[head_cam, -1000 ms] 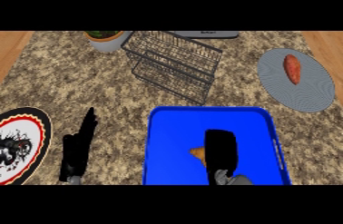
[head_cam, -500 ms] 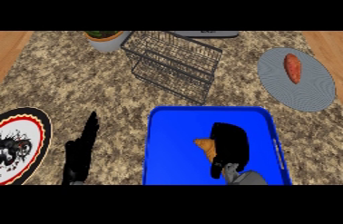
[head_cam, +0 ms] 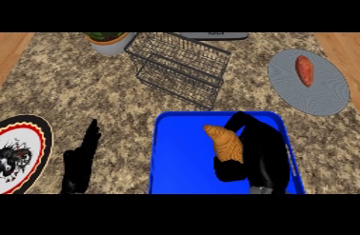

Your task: Pick the croissant from the tray and place it in the tiered basket

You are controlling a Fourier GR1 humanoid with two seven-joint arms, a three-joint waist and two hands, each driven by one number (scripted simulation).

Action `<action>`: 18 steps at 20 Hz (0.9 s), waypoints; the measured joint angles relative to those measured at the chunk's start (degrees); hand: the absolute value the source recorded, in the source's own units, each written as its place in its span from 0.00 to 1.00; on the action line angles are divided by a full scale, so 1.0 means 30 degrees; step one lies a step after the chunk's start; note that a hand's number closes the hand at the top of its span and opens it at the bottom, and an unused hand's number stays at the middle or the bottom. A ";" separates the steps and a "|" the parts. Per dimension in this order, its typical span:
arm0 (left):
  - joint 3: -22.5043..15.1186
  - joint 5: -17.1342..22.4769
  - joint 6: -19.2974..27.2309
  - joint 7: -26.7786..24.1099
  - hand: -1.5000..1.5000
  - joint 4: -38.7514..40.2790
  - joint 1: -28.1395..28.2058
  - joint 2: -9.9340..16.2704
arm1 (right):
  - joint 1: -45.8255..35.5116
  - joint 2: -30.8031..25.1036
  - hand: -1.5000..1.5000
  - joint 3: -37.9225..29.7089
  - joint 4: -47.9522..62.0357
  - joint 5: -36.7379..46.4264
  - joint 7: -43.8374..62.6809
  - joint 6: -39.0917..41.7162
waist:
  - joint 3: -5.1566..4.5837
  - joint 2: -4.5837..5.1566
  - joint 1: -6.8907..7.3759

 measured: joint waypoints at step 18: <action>0.0025 -0.0133 -0.0264 0.0489 0.50 0.0043 -0.0613 -0.0020 | -1.0408 -0.0111 1.00 -0.2810 -0.4790 0.0462 0.2607 0.5224 | -0.0030 0.0081 0.0354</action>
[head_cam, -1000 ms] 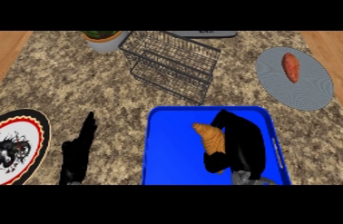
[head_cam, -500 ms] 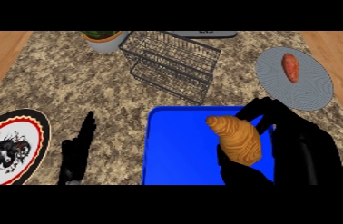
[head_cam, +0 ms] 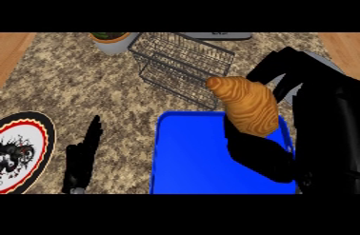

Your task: Pick the croissant from the tray and place it in the tiered basket

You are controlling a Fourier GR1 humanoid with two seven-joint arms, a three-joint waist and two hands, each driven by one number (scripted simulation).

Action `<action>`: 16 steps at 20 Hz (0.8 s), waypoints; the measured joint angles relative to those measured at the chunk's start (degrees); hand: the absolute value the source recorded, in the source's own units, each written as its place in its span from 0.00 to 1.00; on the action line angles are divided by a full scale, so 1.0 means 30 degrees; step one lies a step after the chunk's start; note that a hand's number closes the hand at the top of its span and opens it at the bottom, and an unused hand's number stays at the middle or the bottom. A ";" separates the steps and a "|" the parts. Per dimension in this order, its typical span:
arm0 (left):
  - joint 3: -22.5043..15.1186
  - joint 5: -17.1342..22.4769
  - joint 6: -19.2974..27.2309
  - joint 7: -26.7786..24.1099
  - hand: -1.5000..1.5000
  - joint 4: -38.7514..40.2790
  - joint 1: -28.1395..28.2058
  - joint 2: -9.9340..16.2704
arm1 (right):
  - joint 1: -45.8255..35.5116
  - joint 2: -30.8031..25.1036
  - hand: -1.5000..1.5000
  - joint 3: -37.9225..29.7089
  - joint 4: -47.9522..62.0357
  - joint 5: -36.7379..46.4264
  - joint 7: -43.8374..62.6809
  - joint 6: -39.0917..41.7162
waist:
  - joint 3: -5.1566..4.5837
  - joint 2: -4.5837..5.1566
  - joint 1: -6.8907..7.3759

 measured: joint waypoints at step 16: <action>0.0050 -0.0294 0.0071 -0.0193 0.50 0.0110 -0.0065 -0.0231 | -0.6377 0.0076 1.00 -0.4618 1.1408 -0.1466 -0.1967 -0.1867 | 0.0029 0.0097 0.0149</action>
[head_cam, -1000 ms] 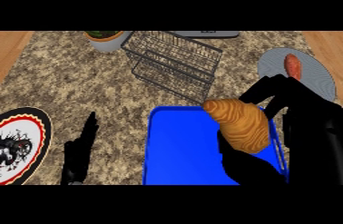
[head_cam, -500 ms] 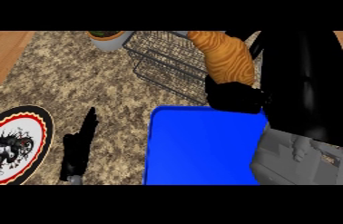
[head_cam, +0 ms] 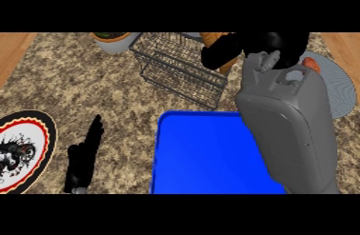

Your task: Pick the croissant from the tray and place it in the tiered basket

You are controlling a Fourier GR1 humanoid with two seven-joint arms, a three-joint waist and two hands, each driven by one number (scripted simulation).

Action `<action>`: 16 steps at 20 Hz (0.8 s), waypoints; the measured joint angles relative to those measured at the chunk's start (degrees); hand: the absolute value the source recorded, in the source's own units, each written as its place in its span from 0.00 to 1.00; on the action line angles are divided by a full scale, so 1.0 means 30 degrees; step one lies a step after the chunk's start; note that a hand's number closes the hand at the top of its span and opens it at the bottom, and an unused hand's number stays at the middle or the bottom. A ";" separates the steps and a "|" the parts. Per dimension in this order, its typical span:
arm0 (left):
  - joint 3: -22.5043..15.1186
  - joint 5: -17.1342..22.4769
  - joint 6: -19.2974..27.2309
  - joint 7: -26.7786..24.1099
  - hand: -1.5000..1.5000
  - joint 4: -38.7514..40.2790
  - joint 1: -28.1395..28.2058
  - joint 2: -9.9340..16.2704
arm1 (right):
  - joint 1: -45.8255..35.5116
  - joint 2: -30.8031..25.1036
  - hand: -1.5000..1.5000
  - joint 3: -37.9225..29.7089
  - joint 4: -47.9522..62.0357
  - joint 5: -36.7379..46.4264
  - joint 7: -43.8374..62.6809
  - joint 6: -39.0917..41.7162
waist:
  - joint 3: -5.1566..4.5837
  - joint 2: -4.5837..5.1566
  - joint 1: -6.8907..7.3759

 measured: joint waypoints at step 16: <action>-0.0018 -0.0205 -0.0223 0.0258 0.50 0.0071 -0.0364 -0.0173 | -0.1532 0.0045 1.00 0.0314 1.1102 -0.1372 -0.2156 -0.8457 | 0.0006 0.0085 0.0229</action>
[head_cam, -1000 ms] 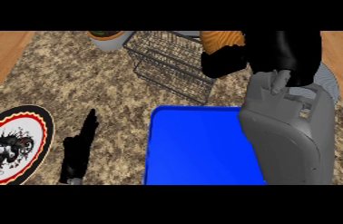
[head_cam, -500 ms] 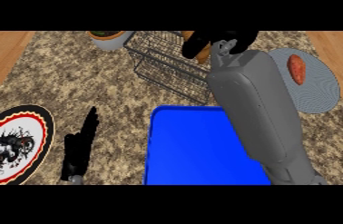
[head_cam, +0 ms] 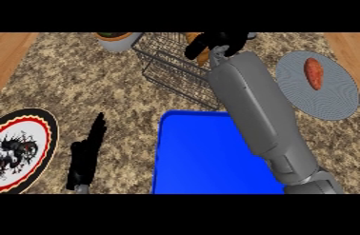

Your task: Pick the croissant from the tray and place it in the tiered basket

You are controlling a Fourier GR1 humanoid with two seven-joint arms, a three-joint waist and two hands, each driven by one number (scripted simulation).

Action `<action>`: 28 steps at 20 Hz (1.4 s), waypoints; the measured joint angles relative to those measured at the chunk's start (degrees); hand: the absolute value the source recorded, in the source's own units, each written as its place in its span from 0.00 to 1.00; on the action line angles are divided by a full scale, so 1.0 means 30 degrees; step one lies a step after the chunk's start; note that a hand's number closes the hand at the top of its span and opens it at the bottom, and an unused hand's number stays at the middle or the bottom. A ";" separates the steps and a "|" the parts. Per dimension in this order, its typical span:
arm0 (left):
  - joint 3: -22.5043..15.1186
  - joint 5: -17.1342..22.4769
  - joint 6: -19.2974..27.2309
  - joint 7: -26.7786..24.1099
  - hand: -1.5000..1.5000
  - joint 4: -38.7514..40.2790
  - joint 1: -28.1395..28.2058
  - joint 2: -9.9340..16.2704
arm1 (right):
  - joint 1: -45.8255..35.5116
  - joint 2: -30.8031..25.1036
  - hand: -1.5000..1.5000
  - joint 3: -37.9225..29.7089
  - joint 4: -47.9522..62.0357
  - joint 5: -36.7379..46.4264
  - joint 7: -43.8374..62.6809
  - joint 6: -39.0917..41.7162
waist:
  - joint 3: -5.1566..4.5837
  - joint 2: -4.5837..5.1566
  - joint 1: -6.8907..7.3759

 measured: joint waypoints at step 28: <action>0.0897 0.0299 0.0214 -0.0124 0.50 -0.0317 0.1035 0.0180 | 0.5155 -0.3815 0.00 -0.3400 -0.6883 -0.6109 -0.1526 -0.9799 | 0.0009 -0.0483 -0.1447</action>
